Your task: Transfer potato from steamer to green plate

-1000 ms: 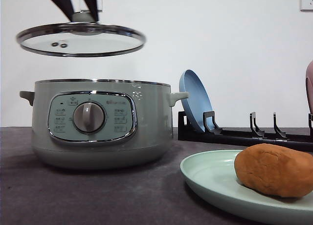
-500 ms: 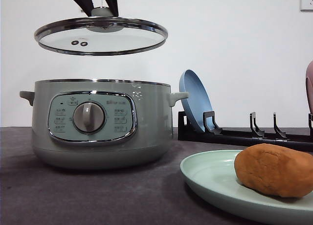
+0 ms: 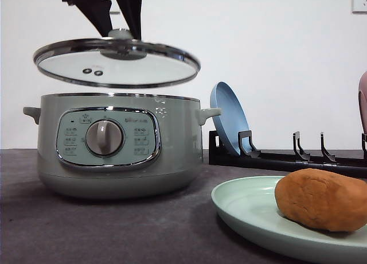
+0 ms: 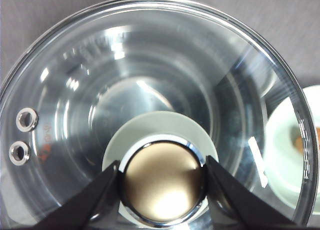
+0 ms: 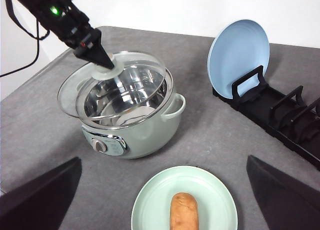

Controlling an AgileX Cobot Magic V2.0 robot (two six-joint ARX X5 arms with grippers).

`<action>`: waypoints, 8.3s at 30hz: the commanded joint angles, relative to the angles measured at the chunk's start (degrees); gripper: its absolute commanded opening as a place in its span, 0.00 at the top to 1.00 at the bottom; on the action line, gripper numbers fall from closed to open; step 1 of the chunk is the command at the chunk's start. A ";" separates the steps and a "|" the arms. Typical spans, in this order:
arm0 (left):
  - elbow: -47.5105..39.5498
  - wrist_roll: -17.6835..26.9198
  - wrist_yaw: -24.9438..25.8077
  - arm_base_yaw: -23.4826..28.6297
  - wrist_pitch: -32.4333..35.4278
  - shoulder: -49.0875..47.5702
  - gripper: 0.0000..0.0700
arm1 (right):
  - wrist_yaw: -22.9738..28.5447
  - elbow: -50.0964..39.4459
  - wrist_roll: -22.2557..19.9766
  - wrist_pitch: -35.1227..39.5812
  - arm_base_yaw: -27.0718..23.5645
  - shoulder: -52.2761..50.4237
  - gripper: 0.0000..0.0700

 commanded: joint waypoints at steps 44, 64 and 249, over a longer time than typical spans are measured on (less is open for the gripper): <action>-6.29 3.75 -1.78 -0.47 11.07 2.69 1.00 | 3.02 0.94 -0.66 0.77 0.35 0.31 0.04; -6.29 3.47 -1.71 -0.47 9.65 2.71 0.98 | 3.22 0.94 -0.89 0.74 0.35 0.28 0.04; -123.38 -7.03 -4.71 26.96 77.37 -109.15 0.98 | 4.29 -6.12 -6.71 4.26 0.35 0.26 0.97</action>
